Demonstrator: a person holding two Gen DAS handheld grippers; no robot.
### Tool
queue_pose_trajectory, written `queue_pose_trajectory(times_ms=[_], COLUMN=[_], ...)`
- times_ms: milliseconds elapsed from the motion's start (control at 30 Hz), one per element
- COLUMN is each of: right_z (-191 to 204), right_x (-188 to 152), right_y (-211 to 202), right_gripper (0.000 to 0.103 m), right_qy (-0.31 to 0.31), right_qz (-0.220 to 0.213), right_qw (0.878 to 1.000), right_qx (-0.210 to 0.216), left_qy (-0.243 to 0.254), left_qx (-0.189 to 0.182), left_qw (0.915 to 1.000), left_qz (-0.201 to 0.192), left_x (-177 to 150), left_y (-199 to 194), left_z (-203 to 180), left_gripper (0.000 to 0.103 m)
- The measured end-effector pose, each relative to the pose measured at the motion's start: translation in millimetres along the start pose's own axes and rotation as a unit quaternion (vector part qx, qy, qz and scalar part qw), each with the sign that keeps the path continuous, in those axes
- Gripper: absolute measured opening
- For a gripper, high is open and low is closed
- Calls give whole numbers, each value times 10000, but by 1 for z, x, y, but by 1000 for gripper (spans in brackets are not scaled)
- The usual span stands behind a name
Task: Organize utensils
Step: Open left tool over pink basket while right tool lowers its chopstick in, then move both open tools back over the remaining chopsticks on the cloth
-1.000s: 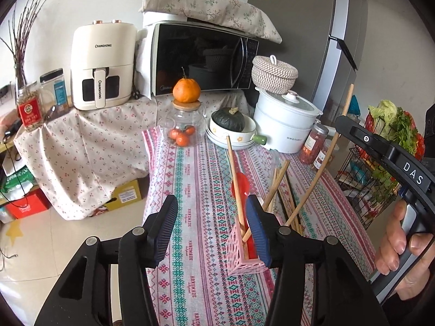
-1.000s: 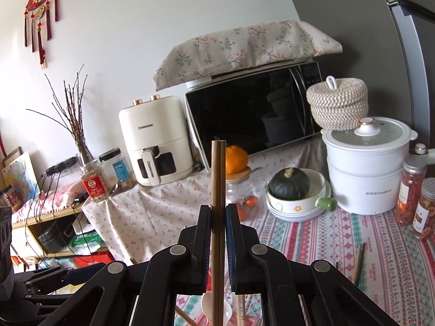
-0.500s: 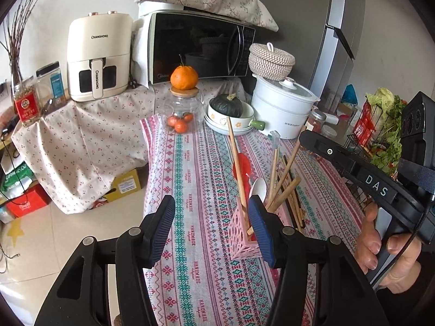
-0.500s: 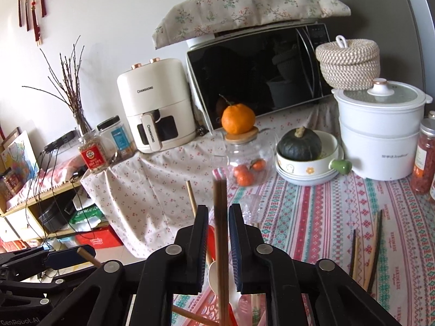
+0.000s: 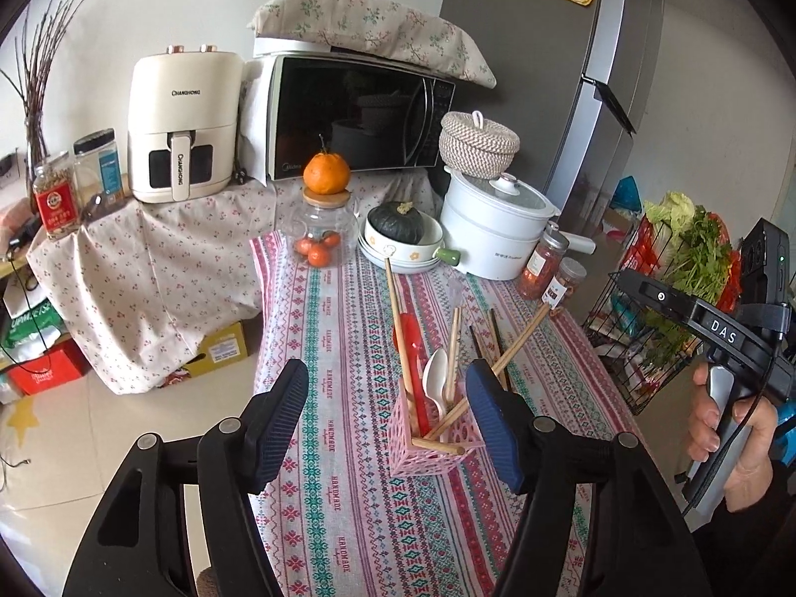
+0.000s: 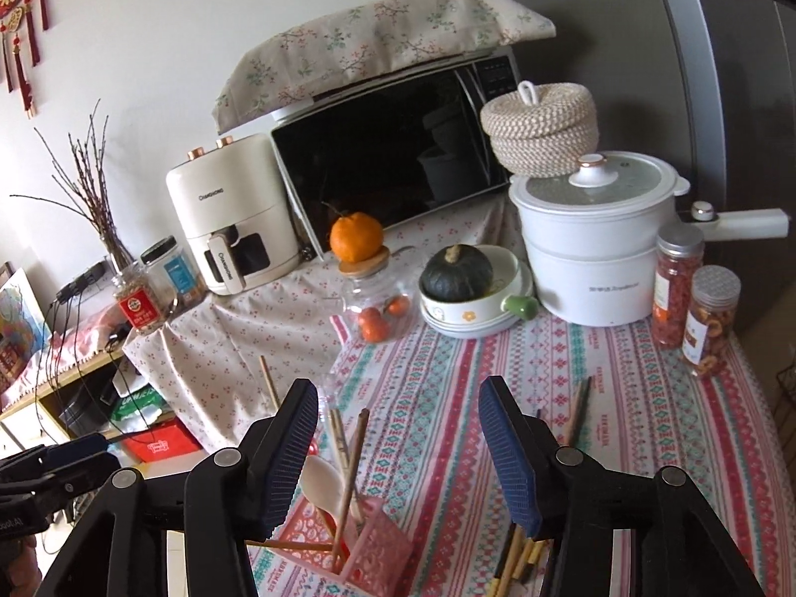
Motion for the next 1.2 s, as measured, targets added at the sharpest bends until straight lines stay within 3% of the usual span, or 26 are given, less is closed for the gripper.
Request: queue_pose_trajectory(times_ms=[133,433,633,800,1100,1167,1200], right_z=[-32,-89,-126,-158,-194,-198,-200], right_x=[4,-8,-21,-43,-85,-91,-94], right_y=[-1,11,20,33,51,54,56], right_gripper=[65,68,72,72,72,72,72], right_qy=[112,295,346,332,129,148,153], right_qz=[229,1124,1702,2188,2830,2892,2925], right_qw=[9993,9905,9808,9683,9485,9463,9452], right_qx=[-290,-734,-889,-1161,-1420,-1434,-1444], left_qy=[185,696,870,771,376,193,117], left_qx=[-93,-627,-648,-383,281,318,345], left_qw=[9998,9929,9889,9880,9815,9799,9793], left_qz=[79,739,1011,1286,1858,1960,1989], left_x=[11,1,-3,1,-10,-14,-15], left_y=[-3,34,79,135,261,292,307], left_z=[-30,-124,-179,-201,-184,-170,-162], left_gripper=[69,70,70,68,38,21,17])
Point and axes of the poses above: each gripper's, at about its wrist camera, not at the fingertips, and y roughly the way its jaws point, z to its left, x to its top, the point moved 5 cm from there along y, roughly the way its jaws point, and after that the axes turned 15 degrees about -x, right-handed, at the moved point
